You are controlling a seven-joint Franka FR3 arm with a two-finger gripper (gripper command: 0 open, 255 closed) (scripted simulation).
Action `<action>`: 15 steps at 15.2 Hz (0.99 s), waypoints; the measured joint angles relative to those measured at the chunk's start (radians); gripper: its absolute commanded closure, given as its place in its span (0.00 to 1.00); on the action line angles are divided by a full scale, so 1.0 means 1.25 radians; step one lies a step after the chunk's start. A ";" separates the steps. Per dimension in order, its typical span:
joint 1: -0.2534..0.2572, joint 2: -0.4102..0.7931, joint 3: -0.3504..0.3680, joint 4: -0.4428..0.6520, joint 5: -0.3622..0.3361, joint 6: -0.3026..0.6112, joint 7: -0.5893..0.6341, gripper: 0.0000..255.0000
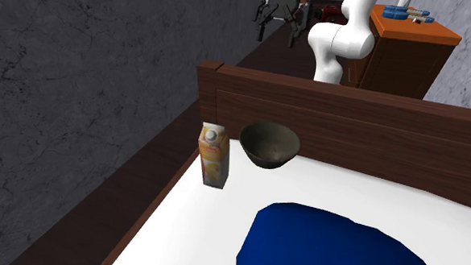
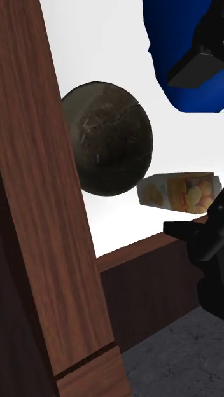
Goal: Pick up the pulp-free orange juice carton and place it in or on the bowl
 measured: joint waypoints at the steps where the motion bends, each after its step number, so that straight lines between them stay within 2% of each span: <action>1: 0.003 0.029 -0.003 0.000 0.005 0.030 -0.006 0.00; 8: 0.021 0.214 -0.036 0.025 0.052 0.206 -0.076 0.00; 15: 0.041 0.437 -0.059 0.130 0.145 0.334 -0.174 0.00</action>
